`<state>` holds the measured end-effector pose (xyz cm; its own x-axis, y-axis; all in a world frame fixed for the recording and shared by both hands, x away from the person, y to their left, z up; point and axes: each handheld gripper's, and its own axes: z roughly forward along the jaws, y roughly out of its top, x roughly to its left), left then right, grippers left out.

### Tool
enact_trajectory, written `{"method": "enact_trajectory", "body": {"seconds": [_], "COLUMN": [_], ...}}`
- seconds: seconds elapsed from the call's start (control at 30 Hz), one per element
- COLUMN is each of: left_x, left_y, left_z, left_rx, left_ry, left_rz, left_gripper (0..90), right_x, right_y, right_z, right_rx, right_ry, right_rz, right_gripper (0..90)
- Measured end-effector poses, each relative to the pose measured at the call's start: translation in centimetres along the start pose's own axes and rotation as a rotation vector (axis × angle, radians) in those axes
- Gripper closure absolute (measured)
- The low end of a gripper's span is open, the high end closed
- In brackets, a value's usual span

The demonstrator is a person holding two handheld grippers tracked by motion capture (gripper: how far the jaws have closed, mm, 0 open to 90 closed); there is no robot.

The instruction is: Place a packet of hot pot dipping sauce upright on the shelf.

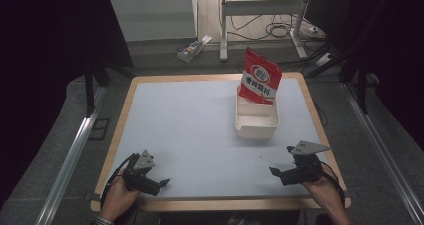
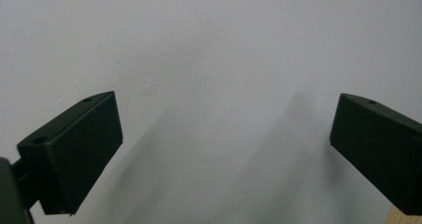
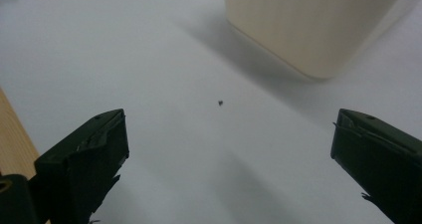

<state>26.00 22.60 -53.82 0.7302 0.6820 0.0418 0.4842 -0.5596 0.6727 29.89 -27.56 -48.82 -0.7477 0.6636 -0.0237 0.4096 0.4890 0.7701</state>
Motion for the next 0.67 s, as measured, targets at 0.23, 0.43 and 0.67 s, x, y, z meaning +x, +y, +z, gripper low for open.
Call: {"method": "enact_trajectory", "body": {"seconds": [0.23, 0.43, 0.67], "left_x": [0.0, -0.1, -0.1], "left_y": [0.0, 0.0, 0.1], "left_z": [0.0, 0.0, 0.1], "left_rx": [0.002, 0.004, 0.004], "left_ry": [0.0, -0.001, -0.004], "left_rz": [0.005, 0.009, 0.012], "left_gripper": [0.0, 0.0, 0.0], "right_x": [0.0, 0.0, 0.0], "right_y": [-1.7, -2.6, -2.7], "right_z": [0.0, 0.1, 0.3], "right_rx": [0.046, 0.088, 0.102], "right_ry": [-0.013, -0.009, -0.005], "right_rz": [0.01, 0.018, 0.009], "right_gripper": [1.3, 1.4, 1.4]}}
